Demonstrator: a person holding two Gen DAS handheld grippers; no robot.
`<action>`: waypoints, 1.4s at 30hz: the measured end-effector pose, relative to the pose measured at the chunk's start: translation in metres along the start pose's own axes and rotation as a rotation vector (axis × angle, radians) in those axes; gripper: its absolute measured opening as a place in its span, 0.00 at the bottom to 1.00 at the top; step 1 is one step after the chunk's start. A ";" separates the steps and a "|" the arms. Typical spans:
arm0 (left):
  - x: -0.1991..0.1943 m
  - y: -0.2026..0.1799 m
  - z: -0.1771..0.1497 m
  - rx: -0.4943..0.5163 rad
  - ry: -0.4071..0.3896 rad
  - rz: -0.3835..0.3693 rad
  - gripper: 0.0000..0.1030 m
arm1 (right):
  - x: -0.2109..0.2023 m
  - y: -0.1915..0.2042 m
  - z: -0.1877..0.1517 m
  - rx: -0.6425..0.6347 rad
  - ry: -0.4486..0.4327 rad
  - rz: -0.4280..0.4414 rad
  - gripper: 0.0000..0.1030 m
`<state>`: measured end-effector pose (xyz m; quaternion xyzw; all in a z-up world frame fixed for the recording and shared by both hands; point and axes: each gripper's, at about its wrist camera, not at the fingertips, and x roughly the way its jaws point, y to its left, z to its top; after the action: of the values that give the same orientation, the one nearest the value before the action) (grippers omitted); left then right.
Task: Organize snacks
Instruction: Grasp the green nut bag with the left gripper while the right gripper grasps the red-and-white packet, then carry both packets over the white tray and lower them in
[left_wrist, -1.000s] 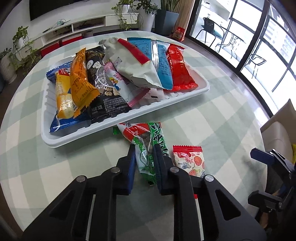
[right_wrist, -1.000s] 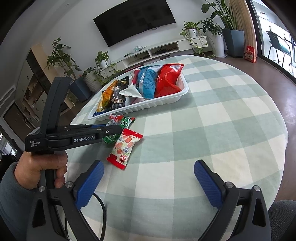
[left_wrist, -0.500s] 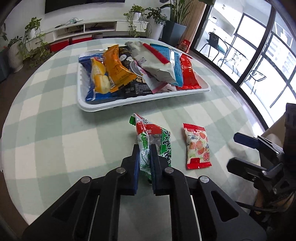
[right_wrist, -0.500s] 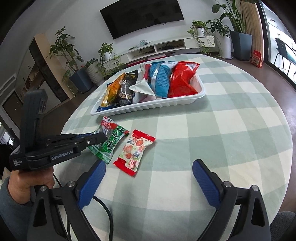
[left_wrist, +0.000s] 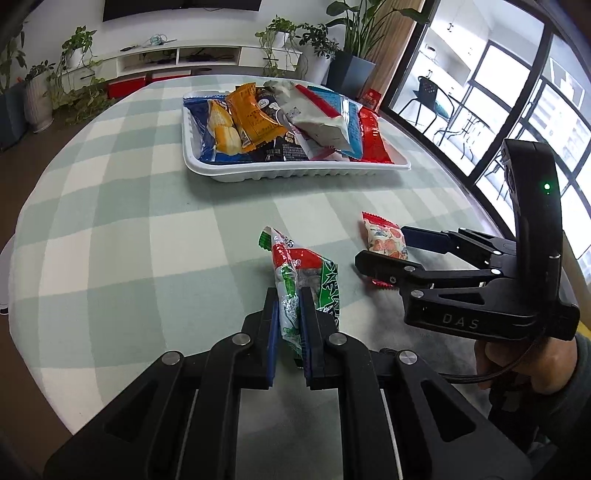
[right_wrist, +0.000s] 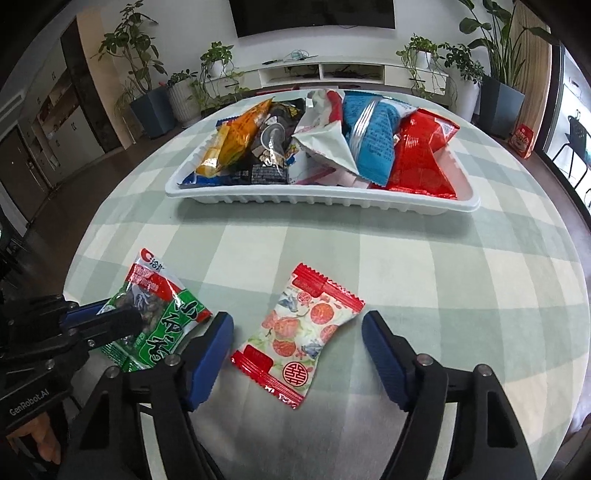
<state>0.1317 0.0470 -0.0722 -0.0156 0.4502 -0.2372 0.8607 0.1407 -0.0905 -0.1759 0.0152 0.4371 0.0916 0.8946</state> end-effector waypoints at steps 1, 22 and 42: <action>0.001 -0.001 -0.001 0.003 0.000 0.003 0.08 | 0.000 0.001 -0.001 -0.010 0.000 -0.010 0.66; -0.014 -0.014 0.004 0.020 -0.038 -0.015 0.06 | -0.043 -0.031 -0.010 0.063 -0.062 0.051 0.33; -0.048 -0.013 0.034 0.020 -0.135 -0.015 0.06 | -0.069 -0.065 -0.006 0.143 -0.132 0.053 0.33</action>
<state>0.1299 0.0491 -0.0115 -0.0265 0.3886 -0.2466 0.8874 0.1045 -0.1673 -0.1328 0.0967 0.3820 0.0823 0.9154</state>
